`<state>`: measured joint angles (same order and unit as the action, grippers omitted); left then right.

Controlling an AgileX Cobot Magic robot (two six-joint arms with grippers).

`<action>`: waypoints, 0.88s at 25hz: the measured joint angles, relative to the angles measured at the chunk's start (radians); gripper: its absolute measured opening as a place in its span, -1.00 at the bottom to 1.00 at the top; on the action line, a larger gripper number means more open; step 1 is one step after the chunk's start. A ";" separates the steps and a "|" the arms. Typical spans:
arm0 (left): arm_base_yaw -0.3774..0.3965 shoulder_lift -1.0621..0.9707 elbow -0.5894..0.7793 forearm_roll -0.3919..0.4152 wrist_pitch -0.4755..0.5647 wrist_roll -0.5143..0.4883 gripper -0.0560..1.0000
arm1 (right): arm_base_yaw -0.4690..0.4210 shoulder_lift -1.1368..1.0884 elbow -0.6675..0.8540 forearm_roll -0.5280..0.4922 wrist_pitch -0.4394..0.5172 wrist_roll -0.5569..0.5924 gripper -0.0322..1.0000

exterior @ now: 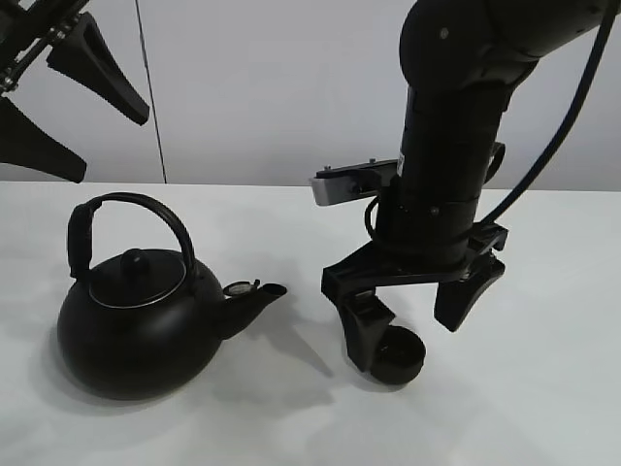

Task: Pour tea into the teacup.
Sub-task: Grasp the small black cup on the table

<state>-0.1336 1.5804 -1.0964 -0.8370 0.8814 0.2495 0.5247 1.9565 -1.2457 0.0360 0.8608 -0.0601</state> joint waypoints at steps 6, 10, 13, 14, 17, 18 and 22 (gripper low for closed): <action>0.000 0.000 0.000 0.000 0.000 0.000 0.07 | 0.000 0.001 0.000 -0.043 -0.002 0.045 0.33; 0.000 0.000 0.000 0.000 0.000 0.000 0.07 | 0.000 0.030 0.000 -0.036 -0.008 0.049 0.33; 0.000 0.000 0.000 0.000 0.000 0.000 0.07 | 0.000 0.054 0.000 -0.036 -0.020 0.049 0.33; 0.000 0.000 0.000 0.000 0.000 0.000 0.07 | 0.000 0.056 0.000 -0.036 -0.023 0.049 0.32; 0.000 0.000 0.000 0.000 0.000 0.000 0.07 | 0.000 0.056 0.000 -0.036 -0.040 0.049 0.24; 0.000 0.000 0.000 0.000 0.000 0.000 0.07 | 0.000 0.056 0.000 -0.036 -0.046 0.049 0.19; 0.000 0.000 0.000 0.000 -0.001 0.000 0.07 | 0.000 0.056 0.000 -0.036 -0.049 0.050 -0.17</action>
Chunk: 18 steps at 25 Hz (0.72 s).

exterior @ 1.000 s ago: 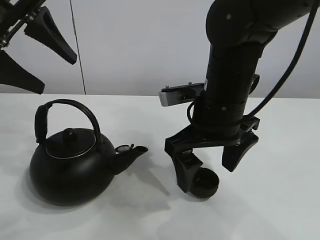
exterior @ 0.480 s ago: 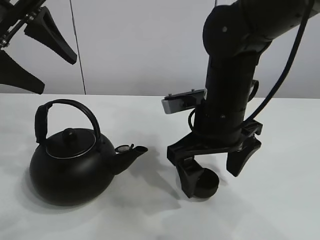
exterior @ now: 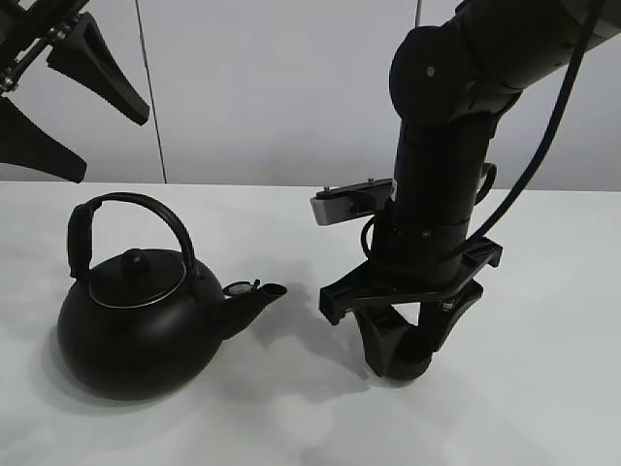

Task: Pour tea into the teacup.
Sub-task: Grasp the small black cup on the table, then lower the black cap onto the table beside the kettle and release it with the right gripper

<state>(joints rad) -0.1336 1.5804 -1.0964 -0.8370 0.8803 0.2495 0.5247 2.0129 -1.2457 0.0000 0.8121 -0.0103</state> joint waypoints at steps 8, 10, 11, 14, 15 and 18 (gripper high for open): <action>0.000 0.000 0.000 0.000 0.000 0.000 0.07 | 0.000 -0.008 -0.005 0.027 0.001 0.003 -0.16; 0.000 0.000 0.000 0.000 0.000 0.000 0.07 | 0.000 -0.031 -0.023 0.042 0.008 0.003 -0.16; 0.000 0.000 0.000 0.000 0.000 0.000 0.07 | 0.000 -0.044 -0.033 0.049 0.011 0.003 -0.16; 0.000 0.000 0.000 0.000 0.000 0.000 0.07 | 0.000 -0.066 -0.078 0.060 0.057 0.003 -0.16; 0.000 0.000 0.000 0.000 -0.002 0.000 0.07 | 0.000 -0.066 -0.096 0.066 0.080 0.003 -0.16; 0.000 0.000 0.000 0.000 -0.003 0.000 0.07 | 0.000 -0.067 -0.139 0.088 0.121 0.002 -0.16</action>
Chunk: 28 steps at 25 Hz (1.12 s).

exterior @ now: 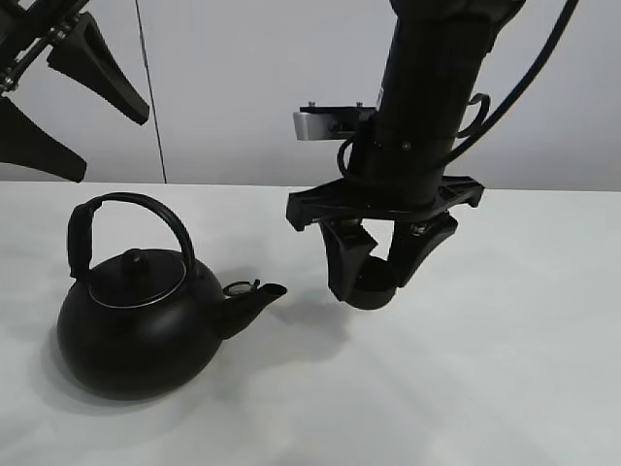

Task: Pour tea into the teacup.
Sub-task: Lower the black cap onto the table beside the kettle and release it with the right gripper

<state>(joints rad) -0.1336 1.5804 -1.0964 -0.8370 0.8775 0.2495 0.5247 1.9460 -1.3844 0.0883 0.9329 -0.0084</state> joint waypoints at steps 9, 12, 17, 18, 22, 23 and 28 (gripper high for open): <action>0.000 0.000 0.000 0.000 -0.003 0.000 0.07 | 0.066 0.037 -0.018 0.045 -0.049 -0.015 -0.16; 0.000 0.000 0.000 0.000 -0.003 0.000 0.07 | 0.085 0.077 -0.018 0.051 -0.052 -0.015 -0.16; 0.000 0.000 0.000 0.000 -0.003 0.000 0.07 | 0.085 0.095 -0.018 0.040 -0.107 -0.013 -0.16; 0.000 0.000 0.000 0.000 -0.003 0.000 0.07 | 0.085 0.095 -0.018 0.035 -0.118 -0.010 -0.16; 0.000 0.000 0.000 0.000 -0.004 0.000 0.07 | 0.085 0.095 -0.018 0.028 -0.126 0.008 -0.16; 0.000 0.000 0.000 0.000 -0.004 0.000 0.07 | 0.085 0.095 -0.018 0.027 -0.120 0.008 -0.16; 0.000 0.000 0.000 0.000 -0.004 0.000 0.07 | 0.085 0.097 -0.018 0.004 -0.095 0.008 -0.16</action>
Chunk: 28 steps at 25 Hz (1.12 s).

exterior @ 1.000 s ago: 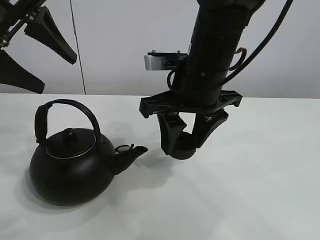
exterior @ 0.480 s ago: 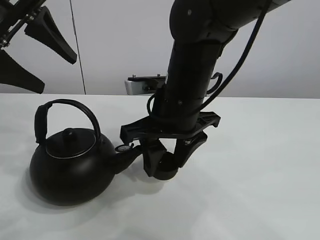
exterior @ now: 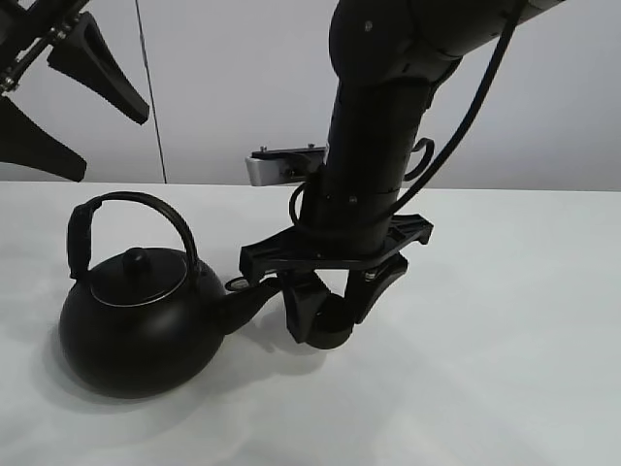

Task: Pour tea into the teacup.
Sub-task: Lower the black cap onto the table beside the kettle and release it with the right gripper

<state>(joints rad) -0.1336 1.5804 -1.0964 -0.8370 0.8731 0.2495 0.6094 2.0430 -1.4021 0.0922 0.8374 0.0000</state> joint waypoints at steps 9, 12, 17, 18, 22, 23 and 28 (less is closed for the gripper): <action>0.000 0.000 0.000 0.000 -0.005 0.000 0.07 | 0.000 0.009 -0.001 0.009 -0.006 0.000 -0.16; 0.000 0.000 0.000 0.000 -0.005 0.000 0.07 | 0.000 0.018 -0.001 0.009 -0.016 -0.012 -0.16; 0.000 0.000 0.000 0.000 -0.005 0.000 0.07 | 0.000 0.044 0.009 0.010 -0.020 -0.023 -0.16; 0.000 0.000 0.000 0.000 -0.005 0.000 0.07 | 0.000 0.045 0.009 0.012 -0.021 -0.023 -0.16; 0.000 0.000 0.000 0.000 -0.005 0.000 0.07 | 0.000 0.045 0.010 0.018 -0.026 -0.027 -0.16; 0.000 0.000 0.000 0.000 -0.005 0.000 0.07 | 0.000 0.045 0.010 0.018 -0.026 -0.031 -0.16; 0.000 0.000 0.000 0.000 -0.005 0.000 0.07 | 0.000 0.045 0.010 0.032 -0.026 -0.050 -0.16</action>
<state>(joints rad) -0.1336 1.5804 -1.0964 -0.8370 0.8678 0.2495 0.6094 2.0879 -1.3923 0.1240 0.8112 -0.0501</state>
